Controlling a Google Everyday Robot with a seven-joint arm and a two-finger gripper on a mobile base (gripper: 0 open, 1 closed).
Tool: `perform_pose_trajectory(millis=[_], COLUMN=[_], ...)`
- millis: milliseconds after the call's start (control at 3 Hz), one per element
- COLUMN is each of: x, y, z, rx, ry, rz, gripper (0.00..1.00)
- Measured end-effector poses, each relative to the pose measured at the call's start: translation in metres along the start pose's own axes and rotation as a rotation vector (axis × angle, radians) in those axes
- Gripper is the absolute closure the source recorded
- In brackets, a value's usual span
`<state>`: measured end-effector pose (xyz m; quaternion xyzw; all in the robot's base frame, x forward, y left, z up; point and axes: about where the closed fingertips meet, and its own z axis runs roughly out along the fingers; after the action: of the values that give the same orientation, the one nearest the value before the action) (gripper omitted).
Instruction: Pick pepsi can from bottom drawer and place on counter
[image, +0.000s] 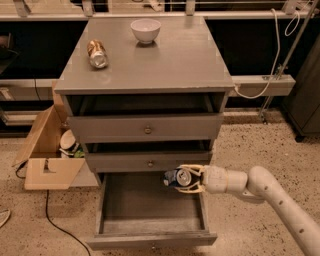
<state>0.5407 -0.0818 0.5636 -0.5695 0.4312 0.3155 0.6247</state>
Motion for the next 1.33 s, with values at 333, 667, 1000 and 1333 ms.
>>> perform_pose_trajectory(millis=[333,667,1000,1333], x=[-0.07,-0.089,-0.089,-0.12], y=[-0.021,-0.029,-0.029,-0.054], z=[-0.001,0.003,0.003,0.001], rx=[-0.016,-0.029,-0.029,-0.007], ry=[0.044,0.069,0.069,0.075], rz=[-0.067,-0.098,-0.098,-0.115], gripper=[1.0,1.0,1.0,1.0])
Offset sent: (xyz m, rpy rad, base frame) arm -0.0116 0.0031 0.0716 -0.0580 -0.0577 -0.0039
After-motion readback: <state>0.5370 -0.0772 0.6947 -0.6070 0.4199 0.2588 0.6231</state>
